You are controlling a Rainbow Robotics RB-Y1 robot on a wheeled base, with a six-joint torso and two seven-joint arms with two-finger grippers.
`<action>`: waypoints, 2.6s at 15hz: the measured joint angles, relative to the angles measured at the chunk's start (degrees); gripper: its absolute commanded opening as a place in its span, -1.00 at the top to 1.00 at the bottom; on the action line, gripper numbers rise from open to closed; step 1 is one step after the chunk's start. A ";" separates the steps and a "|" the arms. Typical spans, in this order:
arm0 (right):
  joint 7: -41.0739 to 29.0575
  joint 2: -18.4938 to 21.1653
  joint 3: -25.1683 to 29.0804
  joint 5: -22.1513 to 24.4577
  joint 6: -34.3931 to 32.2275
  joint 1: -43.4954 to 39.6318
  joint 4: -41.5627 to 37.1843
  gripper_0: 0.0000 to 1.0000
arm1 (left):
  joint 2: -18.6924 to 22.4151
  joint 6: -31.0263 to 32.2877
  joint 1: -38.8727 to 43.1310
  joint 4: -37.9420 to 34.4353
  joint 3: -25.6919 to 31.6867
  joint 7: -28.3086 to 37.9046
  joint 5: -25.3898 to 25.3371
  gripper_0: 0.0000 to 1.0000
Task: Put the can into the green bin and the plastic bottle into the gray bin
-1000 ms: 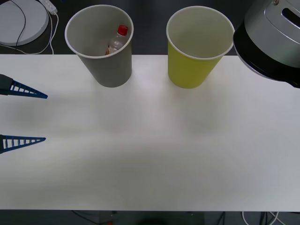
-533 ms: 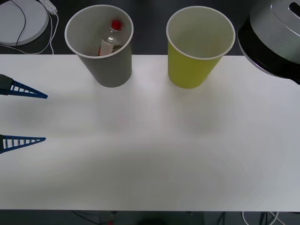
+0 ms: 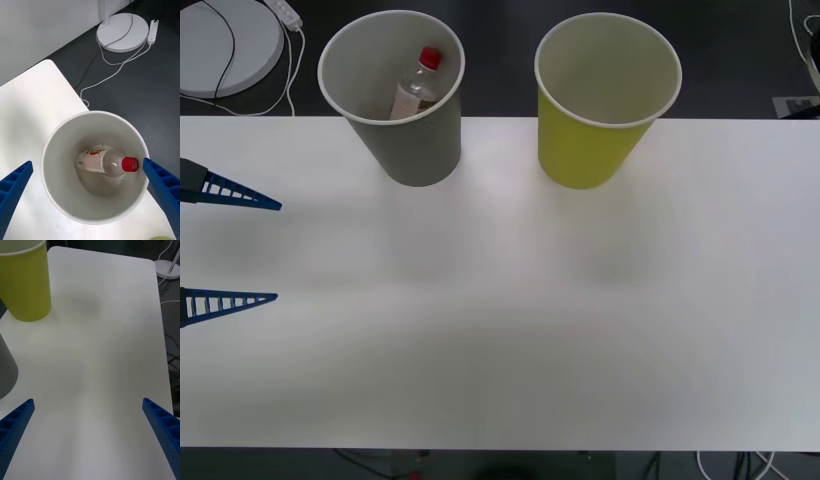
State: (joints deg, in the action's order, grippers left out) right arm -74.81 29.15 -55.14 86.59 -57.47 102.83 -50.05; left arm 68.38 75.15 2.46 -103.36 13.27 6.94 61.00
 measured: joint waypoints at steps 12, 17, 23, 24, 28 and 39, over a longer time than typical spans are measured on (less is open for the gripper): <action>10.86 25.56 9.34 -11.29 0.65 -21.53 -29.91 -1.00 | 0.00 0.00 0.00 0.00 0.00 0.00 0.00 -1.00; 19.39 34.06 19.45 -16.44 0.94 -36.26 -39.90 -1.00 | 0.00 0.00 0.00 0.00 0.00 0.00 0.00 -1.00; 32.93 38.12 36.24 -21.24 0.86 -58.18 -48.57 -1.00 | 0.00 0.00 0.00 0.00 0.00 0.00 0.00 -1.00; 35.55 38.34 38.39 -22.53 0.77 -61.25 -49.24 -1.00 | 0.00 0.00 0.00 0.00 0.00 0.00 0.00 -1.00; 46.22 39.22 45.71 -28.21 -2.12 -72.02 -49.97 -1.00 | 0.00 0.00 0.00 0.00 0.00 0.00 0.00 -1.00; 68.67 39.23 67.90 -34.25 -8.45 -104.42 -57.96 -1.00 | 0.00 0.00 0.00 0.00 0.00 0.00 0.00 -1.00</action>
State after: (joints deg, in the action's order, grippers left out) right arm -6.14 68.38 12.75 52.35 -65.91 -1.59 -108.01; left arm 68.38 75.15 2.46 -103.36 13.27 6.94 61.00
